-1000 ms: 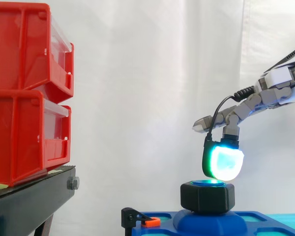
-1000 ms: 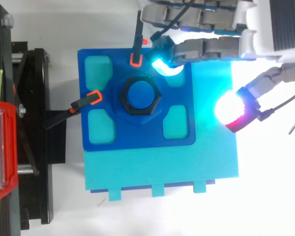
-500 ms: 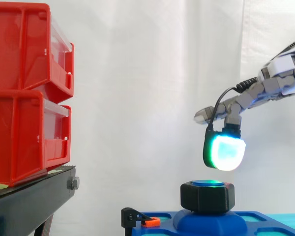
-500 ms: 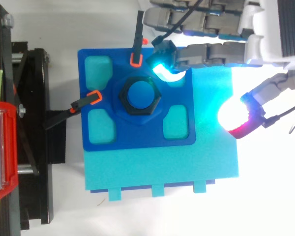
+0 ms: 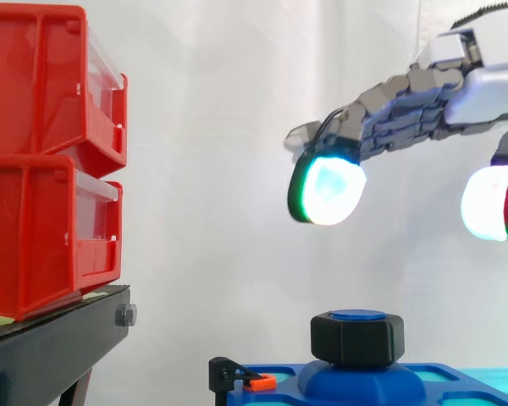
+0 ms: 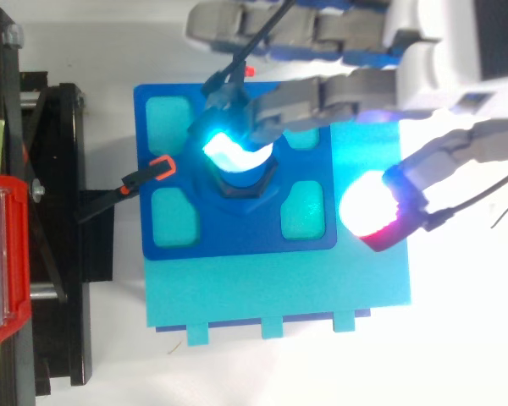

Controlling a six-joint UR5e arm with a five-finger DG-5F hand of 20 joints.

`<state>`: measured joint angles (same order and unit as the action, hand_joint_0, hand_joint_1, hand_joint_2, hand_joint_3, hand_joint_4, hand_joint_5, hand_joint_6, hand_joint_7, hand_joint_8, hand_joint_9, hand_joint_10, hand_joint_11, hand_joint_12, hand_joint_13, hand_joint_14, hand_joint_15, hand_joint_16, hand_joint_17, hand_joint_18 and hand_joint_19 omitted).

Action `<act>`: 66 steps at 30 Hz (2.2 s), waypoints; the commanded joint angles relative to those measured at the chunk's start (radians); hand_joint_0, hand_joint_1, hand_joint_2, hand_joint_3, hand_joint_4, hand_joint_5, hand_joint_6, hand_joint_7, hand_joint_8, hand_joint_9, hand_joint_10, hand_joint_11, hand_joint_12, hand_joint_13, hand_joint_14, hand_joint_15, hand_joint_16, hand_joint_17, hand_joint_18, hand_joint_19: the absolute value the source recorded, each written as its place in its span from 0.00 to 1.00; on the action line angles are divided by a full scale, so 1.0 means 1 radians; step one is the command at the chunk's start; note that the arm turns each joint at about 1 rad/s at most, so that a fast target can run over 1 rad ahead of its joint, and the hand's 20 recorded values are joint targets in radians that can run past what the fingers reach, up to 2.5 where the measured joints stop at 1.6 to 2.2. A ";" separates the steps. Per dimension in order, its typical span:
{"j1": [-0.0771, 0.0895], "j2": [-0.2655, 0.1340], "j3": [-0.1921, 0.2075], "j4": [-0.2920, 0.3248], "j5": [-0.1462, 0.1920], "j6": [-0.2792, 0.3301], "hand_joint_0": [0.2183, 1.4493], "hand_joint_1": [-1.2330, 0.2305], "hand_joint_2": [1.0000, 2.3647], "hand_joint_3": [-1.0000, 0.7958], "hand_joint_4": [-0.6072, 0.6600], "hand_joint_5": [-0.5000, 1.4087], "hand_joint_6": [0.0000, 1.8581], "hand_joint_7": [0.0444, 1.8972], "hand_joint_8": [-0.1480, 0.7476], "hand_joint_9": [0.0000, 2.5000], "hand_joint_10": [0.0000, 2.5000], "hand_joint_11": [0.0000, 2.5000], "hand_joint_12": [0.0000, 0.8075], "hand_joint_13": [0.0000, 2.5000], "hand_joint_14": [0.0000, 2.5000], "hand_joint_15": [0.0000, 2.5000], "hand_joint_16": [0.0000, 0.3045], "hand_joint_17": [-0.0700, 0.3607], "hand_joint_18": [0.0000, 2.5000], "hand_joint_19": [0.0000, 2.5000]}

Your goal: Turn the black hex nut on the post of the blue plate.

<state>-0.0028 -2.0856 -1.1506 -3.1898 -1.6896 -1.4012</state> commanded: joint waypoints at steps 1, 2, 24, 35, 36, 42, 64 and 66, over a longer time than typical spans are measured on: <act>0.010 -0.024 0.000 0.027 0.002 0.004 0.22 0.23 0.00 0.28 0.44 0.10 0.27 0.32 0.28 0.00 0.00 0.00 0.38 0.00 0.00 0.00 0.15 0.41 0.00 0.00; 0.015 -0.025 0.000 0.038 0.004 0.004 0.23 0.22 0.00 0.28 0.42 0.10 0.27 0.31 0.27 0.00 0.00 0.00 0.38 0.00 0.00 0.00 0.15 0.40 0.00 0.00; 0.057 -0.027 -0.110 0.249 0.059 0.008 0.18 0.22 0.00 0.28 0.37 0.10 0.27 0.30 0.27 0.00 0.00 0.00 0.39 0.00 0.00 0.00 0.16 0.42 0.00 0.00; 0.049 -0.085 -0.106 0.288 0.038 0.031 0.18 0.27 0.00 0.28 0.40 0.10 0.27 0.31 0.29 0.00 0.00 0.00 0.40 0.00 0.00 0.00 0.17 0.43 0.00 0.00; 0.049 -0.085 -0.107 0.286 0.038 0.031 0.18 0.27 0.00 0.28 0.40 0.10 0.27 0.31 0.29 0.00 0.00 0.00 0.40 0.00 0.00 0.00 0.17 0.43 0.00 0.00; 0.044 -0.087 -0.107 0.284 0.036 0.031 0.19 0.28 0.00 0.28 0.41 0.10 0.27 0.31 0.28 0.00 0.00 0.00 0.39 0.00 0.00 0.00 0.16 0.42 0.00 0.00; 0.009 -0.085 -0.107 0.283 0.007 0.018 0.25 0.30 0.00 0.28 0.41 0.10 0.27 0.31 0.27 0.00 0.00 0.00 0.37 0.00 0.00 0.00 0.15 0.40 0.00 0.00; 0.006 -0.087 -0.107 0.283 0.004 0.018 0.25 0.30 0.00 0.28 0.41 0.10 0.27 0.31 0.27 0.00 0.00 0.00 0.37 0.00 0.00 0.00 0.15 0.40 0.00 0.00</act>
<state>0.0069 -2.1709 -1.2578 -2.9062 -1.6811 -1.3827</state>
